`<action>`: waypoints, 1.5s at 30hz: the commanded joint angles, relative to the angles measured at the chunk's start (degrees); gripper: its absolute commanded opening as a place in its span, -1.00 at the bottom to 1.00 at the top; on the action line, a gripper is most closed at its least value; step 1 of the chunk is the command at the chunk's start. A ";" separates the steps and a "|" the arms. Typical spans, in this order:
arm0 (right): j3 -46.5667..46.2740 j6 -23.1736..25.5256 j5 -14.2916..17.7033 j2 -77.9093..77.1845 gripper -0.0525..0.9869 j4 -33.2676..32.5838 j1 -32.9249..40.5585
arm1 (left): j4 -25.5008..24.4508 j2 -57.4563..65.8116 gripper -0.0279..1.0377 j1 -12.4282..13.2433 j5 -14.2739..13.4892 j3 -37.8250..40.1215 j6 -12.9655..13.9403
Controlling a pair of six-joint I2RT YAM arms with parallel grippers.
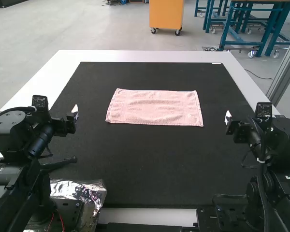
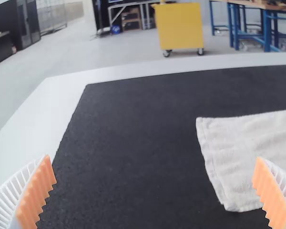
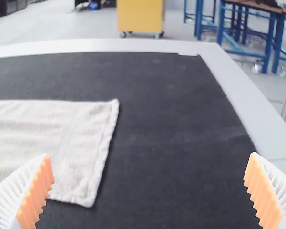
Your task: Fold the towel.
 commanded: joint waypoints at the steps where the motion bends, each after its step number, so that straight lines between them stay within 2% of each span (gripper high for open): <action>1: -0.40 -0.56 0.34 -0.47 0.87 -0.14 -0.73 | 0.25 -0.43 0.87 0.10 0.58 -0.32 -0.49; 23: -0.40 -0.56 0.34 -0.47 0.87 -0.14 -0.73 | 0.25 -0.43 0.87 -0.34 0.58 -0.32 -0.58; 25: -0.40 -0.56 0.25 -0.47 0.87 -0.14 -0.73 | 0.16 -0.34 0.87 -0.34 1.37 -0.32 -0.66; 30: -0.32 -0.64 -0.36 -0.38 0.87 0.82 -0.73 | 0.51 -0.43 0.87 -0.16 1.37 -0.32 -0.58; 32: -0.32 -3.54 -0.54 -0.38 0.87 3.81 -0.73 | 2.97 -0.43 0.87 -0.08 0.85 -0.32 1.71; 33: -0.32 -6.00 -0.54 -0.38 0.87 5.75 -0.73 | 5.26 -0.43 0.87 -0.16 0.67 -0.32 5.14; 35: -0.32 -10.49 0.43 -0.38 0.87 10.84 -0.73 | 9.21 -0.43 0.87 -0.43 0.41 -0.23 15.77; 36: -0.32 -11.72 0.69 -0.38 0.87 12.95 -0.73 | 10.88 -0.43 0.87 -0.43 0.50 -0.23 18.41; 38: -0.32 -16.64 2.54 -0.38 0.87 15.33 -0.64 | 14.49 -0.43 0.87 -0.43 -0.56 -0.32 18.50; 40: -0.32 -25.69 2.71 -0.38 0.86 15.94 -0.29 | 15.63 -0.43 0.86 -0.25 -3.90 -0.32 18.32; 41: -0.32 -29.82 2.63 -0.38 0.86 15.41 -0.38 | 16.51 -0.43 0.83 -0.34 -4.16 -0.32 18.23; 43: -0.32 -34.04 -0.36 -0.47 0.86 15.15 -0.20 | 17.04 -0.43 0.82 -0.52 -4.43 -0.32 18.41; 45: -0.32 -33.95 -0.10 -0.38 0.86 17.52 -0.20 | 17.04 -0.43 0.86 -0.52 -4.60 -0.32 18.67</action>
